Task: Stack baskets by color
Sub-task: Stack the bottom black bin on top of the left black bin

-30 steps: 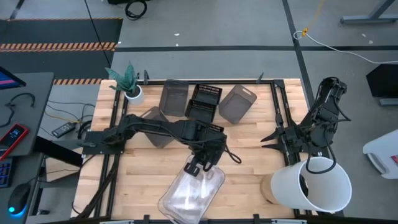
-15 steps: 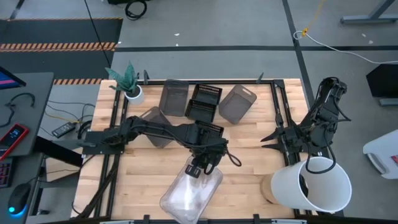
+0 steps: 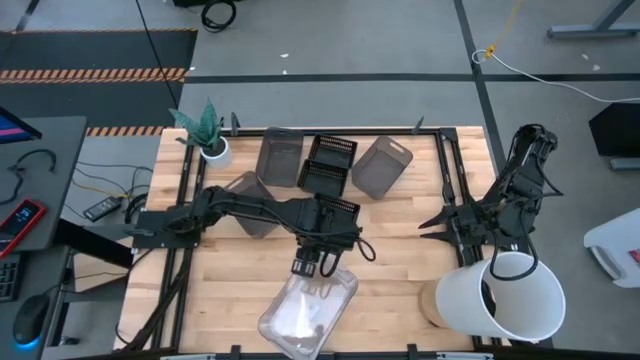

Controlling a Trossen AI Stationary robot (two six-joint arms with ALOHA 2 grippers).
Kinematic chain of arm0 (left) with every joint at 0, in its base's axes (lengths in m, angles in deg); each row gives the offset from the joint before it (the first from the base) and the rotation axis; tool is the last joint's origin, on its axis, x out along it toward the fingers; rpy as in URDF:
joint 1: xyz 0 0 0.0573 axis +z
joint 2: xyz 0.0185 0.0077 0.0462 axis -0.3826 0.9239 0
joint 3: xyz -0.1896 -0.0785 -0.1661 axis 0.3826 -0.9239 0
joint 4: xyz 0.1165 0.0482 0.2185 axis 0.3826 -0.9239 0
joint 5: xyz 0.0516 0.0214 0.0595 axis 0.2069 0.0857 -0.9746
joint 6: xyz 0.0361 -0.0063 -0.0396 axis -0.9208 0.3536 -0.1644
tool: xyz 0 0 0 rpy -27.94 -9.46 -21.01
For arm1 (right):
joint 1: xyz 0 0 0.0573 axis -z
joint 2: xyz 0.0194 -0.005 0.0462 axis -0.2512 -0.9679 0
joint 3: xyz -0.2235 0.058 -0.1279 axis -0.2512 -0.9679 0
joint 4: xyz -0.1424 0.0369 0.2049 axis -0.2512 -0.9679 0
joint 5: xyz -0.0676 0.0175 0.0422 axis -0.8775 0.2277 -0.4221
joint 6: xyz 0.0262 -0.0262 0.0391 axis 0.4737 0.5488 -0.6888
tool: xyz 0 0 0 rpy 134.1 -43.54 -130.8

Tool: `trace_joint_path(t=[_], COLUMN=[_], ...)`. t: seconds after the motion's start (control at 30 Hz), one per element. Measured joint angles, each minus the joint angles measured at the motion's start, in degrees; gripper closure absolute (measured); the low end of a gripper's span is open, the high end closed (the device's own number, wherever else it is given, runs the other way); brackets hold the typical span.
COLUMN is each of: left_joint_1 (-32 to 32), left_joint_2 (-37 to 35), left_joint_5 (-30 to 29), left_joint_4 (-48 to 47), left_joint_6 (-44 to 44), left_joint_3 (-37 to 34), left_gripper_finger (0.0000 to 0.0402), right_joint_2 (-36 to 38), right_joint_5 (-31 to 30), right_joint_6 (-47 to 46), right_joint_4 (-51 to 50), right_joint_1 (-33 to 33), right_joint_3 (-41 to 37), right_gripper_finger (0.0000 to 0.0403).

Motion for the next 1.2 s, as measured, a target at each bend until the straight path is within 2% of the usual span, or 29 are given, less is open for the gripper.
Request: trace_joint_path(t=[0.2,0.8,1.2], left_joint_1=[0.29,5.63,4.37], left_joint_2=[-2.13,-4.64,-6.76], left_joint_5=[-2.48,-3.94,-4.19], left_joint_4=[-0.04,-0.08,-0.08], left_joint_6=[0.87,9.55,6.63], left_joint_3=[0.07,-0.02,-0.07], left_gripper_finger=[0.0280,0.0336,0.0384], right_joint_2=[-0.01,-0.87,-4.77], right_joint_5=[0.02,0.46,-2.96], right_joint_6=[0.02,-4.14,-9.47], right_joint_4=[0.53,-0.10,-0.43], right_joint_1=[-0.02,-1.06,-5.73], right_joint_3=[-0.37,-0.37,-0.37], right_gripper_finger=[0.0308,0.0308,0.0308])
